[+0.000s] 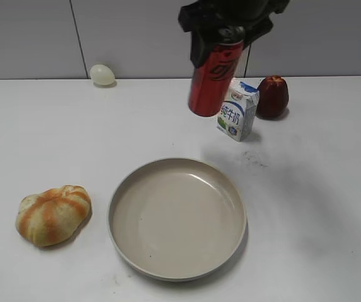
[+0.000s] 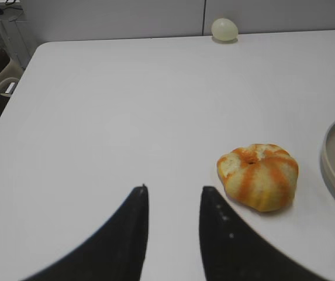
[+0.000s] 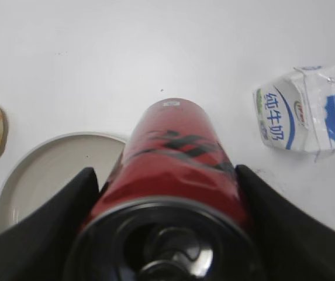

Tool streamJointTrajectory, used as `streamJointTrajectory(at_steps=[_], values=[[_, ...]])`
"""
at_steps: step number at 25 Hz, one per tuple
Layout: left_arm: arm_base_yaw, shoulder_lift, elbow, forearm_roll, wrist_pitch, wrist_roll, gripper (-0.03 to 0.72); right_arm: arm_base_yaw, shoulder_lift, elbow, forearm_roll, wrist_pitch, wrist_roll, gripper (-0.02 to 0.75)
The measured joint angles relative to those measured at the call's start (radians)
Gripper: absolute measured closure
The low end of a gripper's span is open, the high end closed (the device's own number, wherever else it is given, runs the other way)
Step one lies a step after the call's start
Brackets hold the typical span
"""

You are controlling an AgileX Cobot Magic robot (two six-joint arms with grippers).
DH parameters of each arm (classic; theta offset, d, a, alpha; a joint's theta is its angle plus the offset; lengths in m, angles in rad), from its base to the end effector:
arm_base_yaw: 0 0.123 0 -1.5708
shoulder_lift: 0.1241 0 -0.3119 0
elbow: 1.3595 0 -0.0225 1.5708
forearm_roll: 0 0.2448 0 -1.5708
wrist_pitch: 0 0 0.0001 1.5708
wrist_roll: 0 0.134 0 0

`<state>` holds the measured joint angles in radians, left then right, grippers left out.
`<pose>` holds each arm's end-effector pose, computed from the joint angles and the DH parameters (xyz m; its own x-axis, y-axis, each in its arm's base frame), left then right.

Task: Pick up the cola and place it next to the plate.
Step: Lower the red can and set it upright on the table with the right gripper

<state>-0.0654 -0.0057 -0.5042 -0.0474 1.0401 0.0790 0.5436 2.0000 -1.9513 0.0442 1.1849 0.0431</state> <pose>0.0007 -0.0055 0.2587 -0.4210 0.0826 -0.9033 0.1255 0.9916 0.0322 0.3932 0.2440 0.2982 -0.8101 -0.4199 -0.4091 -0.4837 0.8730 0.0618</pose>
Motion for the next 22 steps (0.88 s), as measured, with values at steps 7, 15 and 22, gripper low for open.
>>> streamJointTrajectory(at_steps=[7,15,22], values=[[0.0,0.0,0.0,0.0,0.0,0.0,0.452,0.027,0.1,-0.004,0.013,-0.035,0.001,0.206],[0.0,0.0,0.0,0.0,0.0,0.0,0.452,0.027,0.197,-0.004,0.022,-0.101,-0.022,0.206],[0.0,0.0,0.0,0.0,0.0,0.0,0.452,0.027,0.229,-0.008,0.089,-0.092,-0.065,0.206]])
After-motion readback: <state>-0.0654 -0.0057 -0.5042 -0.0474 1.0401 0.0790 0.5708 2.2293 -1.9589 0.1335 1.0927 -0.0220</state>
